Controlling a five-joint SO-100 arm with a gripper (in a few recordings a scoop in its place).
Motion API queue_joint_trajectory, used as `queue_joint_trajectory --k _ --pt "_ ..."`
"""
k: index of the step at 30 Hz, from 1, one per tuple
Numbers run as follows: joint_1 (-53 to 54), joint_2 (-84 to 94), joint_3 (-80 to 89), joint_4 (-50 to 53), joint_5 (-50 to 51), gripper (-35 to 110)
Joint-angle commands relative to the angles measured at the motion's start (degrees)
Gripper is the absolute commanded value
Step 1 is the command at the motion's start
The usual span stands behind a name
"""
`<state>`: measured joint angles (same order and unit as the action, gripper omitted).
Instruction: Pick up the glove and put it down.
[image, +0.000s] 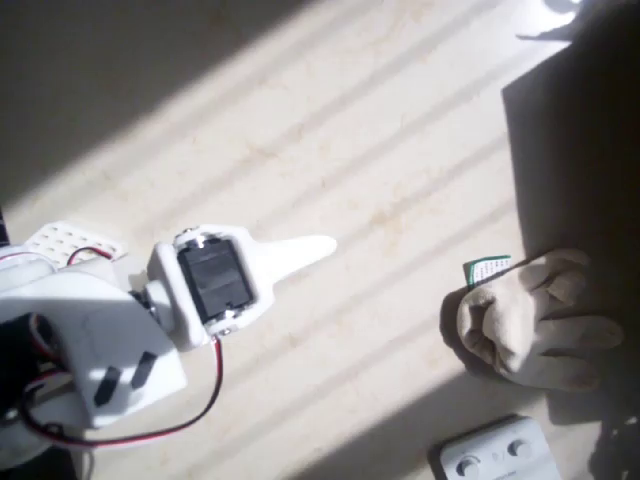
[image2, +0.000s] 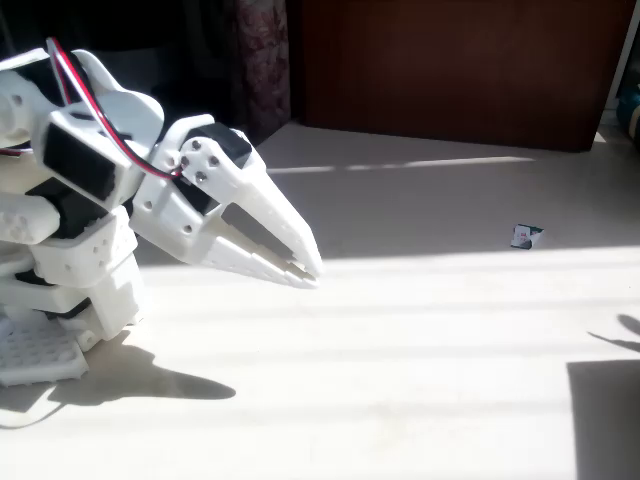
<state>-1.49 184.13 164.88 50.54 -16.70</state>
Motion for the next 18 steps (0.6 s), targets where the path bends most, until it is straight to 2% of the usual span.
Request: queue_joint_trajectory --k 1,18 --pt "-0.18 3.78 1.23 -0.09 0.44 1" --pt "-0.18 3.96 12.13 -0.88 0.44 1"
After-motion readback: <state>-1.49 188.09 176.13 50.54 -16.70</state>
